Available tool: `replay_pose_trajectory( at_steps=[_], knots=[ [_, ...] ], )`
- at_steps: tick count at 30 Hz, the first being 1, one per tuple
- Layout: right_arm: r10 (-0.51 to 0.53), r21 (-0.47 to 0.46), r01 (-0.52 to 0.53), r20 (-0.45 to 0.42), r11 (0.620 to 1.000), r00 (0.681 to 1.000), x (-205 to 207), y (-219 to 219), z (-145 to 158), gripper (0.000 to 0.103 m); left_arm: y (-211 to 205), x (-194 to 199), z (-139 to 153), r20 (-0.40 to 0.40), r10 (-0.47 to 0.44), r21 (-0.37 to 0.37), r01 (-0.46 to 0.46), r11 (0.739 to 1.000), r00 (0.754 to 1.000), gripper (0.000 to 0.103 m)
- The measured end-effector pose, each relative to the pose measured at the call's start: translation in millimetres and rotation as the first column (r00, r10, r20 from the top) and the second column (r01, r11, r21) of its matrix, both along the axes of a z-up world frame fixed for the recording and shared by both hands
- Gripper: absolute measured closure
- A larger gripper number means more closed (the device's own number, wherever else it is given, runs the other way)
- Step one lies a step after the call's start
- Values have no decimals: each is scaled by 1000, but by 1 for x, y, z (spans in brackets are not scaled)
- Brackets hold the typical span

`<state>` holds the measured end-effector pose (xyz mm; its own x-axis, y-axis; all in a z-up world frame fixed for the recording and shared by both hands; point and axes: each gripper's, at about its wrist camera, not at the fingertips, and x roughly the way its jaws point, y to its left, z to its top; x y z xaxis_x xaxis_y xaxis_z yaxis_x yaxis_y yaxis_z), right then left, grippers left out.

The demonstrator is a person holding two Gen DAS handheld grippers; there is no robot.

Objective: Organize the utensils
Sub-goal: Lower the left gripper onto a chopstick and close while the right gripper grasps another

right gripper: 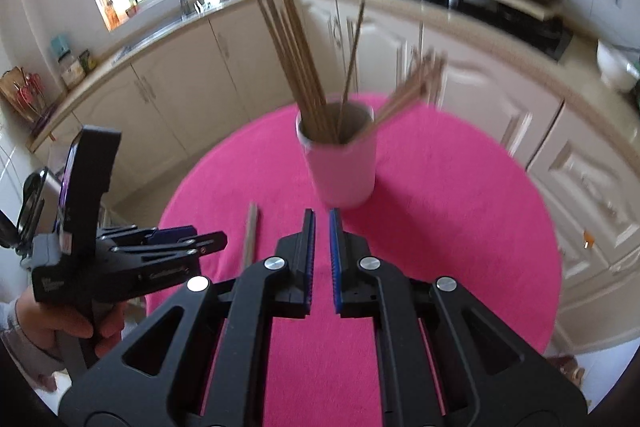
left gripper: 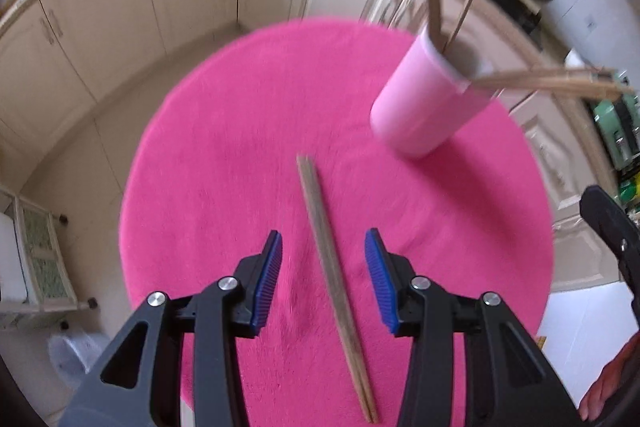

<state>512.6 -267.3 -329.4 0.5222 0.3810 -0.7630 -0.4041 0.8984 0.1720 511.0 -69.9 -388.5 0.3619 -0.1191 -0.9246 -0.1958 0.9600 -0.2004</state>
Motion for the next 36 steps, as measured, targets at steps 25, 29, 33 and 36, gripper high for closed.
replay_pose_trajectory(
  at_steps=[25,29,33,36],
  knots=[
    [-11,-52,3,-163,999,987,8,-7,-56,95,-33,26,-60,-280,-61,171,112,979,958,58],
    [-7,-59,-4,-180,998,984,7,-4,-61,95,-29,24,-60,-272,-80,159,126,979,959,67],
    [1,-63,-14,-201,998,980,7,0,-65,95,-11,19,-58,-258,-71,119,105,987,964,84],
    [12,-60,-25,-217,998,976,9,5,-70,95,6,16,-58,-253,-56,73,77,994,966,91]
  ],
)
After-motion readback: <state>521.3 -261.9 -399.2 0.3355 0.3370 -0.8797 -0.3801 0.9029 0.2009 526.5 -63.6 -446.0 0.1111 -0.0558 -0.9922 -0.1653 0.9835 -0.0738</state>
